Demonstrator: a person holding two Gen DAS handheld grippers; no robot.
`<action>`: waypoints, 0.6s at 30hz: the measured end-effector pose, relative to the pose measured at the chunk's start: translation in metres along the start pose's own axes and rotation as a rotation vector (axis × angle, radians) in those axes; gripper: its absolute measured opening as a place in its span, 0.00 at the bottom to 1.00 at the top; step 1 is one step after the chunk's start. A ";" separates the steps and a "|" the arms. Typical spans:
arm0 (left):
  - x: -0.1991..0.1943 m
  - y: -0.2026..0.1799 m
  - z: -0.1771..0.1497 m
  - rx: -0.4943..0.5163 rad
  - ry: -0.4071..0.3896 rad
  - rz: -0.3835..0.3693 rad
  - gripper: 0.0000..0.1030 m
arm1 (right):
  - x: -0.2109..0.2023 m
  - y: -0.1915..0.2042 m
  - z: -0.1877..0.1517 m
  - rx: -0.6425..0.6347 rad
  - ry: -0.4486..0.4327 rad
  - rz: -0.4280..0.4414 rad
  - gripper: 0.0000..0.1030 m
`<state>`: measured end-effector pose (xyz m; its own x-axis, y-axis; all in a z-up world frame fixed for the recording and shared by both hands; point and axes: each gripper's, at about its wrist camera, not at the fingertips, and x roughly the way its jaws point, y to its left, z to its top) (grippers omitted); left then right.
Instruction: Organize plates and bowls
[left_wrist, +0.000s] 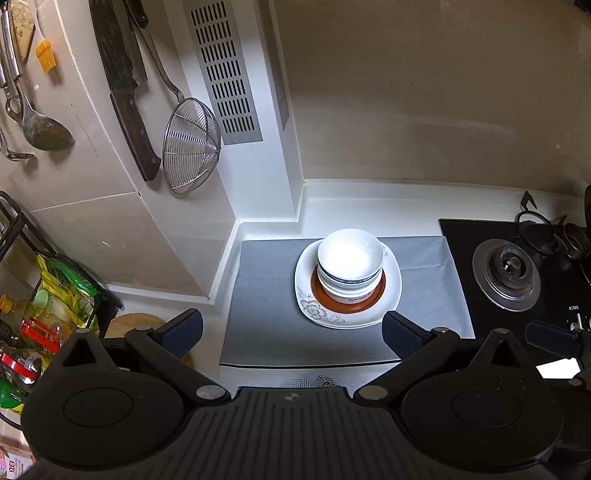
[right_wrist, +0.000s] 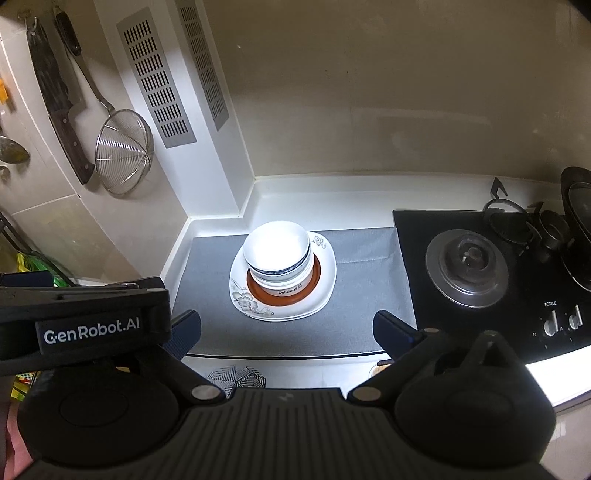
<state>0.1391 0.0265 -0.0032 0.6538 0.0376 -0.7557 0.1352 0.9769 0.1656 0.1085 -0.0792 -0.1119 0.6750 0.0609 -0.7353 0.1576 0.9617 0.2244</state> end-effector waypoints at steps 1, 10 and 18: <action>0.001 0.000 0.000 -0.002 0.003 -0.003 1.00 | 0.000 0.000 0.000 -0.002 0.004 -0.004 0.98; 0.003 0.003 -0.002 -0.011 0.005 0.010 1.00 | 0.003 0.004 0.000 -0.018 0.012 -0.007 0.98; 0.006 0.006 -0.003 -0.014 0.014 0.009 1.00 | 0.006 0.007 0.001 -0.024 0.020 -0.008 0.98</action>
<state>0.1418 0.0331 -0.0083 0.6448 0.0494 -0.7628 0.1191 0.9792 0.1640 0.1147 -0.0718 -0.1143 0.6593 0.0587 -0.7496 0.1452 0.9682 0.2035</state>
